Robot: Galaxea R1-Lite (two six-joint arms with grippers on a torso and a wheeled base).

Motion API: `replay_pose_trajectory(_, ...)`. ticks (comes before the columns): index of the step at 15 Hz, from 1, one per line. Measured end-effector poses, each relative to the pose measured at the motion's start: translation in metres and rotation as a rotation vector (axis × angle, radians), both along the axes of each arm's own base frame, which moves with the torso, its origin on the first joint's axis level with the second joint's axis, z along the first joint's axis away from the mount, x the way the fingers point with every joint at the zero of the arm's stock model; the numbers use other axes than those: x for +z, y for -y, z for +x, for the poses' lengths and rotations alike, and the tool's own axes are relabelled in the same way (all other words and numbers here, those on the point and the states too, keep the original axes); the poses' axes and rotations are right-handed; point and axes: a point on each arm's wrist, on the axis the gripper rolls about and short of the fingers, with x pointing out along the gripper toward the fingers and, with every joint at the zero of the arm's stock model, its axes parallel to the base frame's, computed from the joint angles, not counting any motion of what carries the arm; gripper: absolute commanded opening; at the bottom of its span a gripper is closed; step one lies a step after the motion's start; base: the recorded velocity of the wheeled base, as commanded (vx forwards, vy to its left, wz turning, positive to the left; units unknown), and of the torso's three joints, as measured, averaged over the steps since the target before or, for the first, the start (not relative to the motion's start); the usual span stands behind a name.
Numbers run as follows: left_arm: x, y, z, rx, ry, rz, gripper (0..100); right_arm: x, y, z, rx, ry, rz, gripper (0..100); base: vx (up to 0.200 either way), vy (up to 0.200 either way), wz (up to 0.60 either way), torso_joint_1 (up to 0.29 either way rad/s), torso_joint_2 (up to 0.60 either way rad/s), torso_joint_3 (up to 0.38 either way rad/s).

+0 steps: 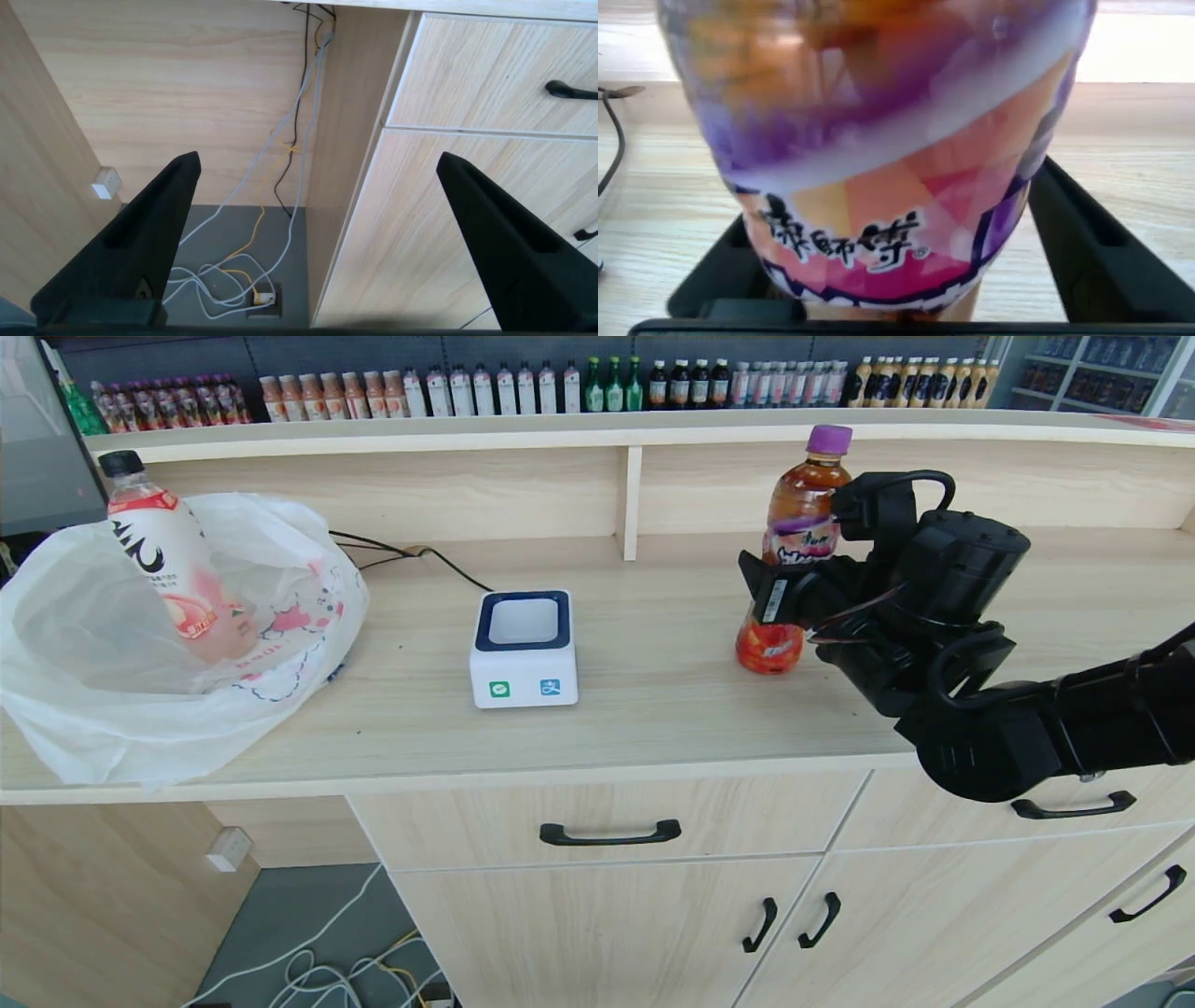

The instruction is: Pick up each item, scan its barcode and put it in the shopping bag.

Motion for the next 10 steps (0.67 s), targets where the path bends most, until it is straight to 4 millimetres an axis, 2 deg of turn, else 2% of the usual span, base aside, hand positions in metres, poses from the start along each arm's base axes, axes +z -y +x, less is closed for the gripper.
replay_pose_trajectory(10,0.0,0.0,0.0,0.0,0.0,0.0,100,0.0027,0.0005,-0.0005,-0.005,0.008,0.005,0,0.0,0.0,0.0,0.0,0.0,0.0)
